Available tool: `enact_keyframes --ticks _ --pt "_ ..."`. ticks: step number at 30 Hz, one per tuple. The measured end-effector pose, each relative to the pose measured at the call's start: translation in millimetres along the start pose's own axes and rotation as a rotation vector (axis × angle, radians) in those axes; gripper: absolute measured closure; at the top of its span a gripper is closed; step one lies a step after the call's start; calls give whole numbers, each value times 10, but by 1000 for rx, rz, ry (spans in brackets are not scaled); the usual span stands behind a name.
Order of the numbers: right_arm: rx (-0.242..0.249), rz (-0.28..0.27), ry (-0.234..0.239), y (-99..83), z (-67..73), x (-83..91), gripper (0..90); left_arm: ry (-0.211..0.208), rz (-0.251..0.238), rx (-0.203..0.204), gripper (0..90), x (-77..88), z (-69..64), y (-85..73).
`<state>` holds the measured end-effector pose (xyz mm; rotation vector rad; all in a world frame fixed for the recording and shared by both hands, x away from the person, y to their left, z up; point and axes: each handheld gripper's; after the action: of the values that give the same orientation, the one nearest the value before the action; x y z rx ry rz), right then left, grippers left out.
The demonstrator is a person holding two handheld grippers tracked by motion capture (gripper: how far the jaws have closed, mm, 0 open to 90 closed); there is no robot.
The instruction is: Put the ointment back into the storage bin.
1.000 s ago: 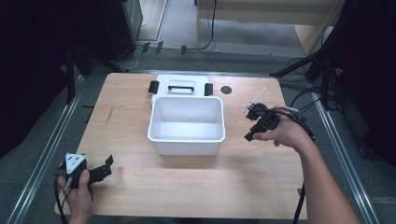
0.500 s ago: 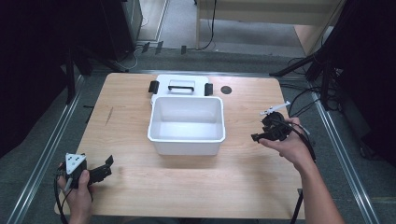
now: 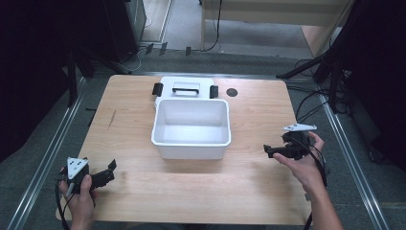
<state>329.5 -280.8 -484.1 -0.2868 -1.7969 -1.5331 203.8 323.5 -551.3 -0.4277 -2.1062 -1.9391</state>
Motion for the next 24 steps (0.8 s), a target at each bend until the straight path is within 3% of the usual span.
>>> enact_keyframes --ticks 3,11,24 --pt "-23 -25 -40 -148 -43 30 0 1 0 0 0 1 2 0" --pt "-122 -75 -60 -520 -194 116 0 2 -2 3 0 3 2 -1" --pt "-152 -168 -113 -1036 -258 314 0 4 -4 7 0 5 0 -2"
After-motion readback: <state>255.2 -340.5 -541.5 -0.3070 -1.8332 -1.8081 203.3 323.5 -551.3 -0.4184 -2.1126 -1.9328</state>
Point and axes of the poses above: each handheld gripper's, and its own axes: x roughly backward along the jaws, y roughly out of its top, z roughly to its left, and after that the axes turned 7 degrees about -z, right-handed
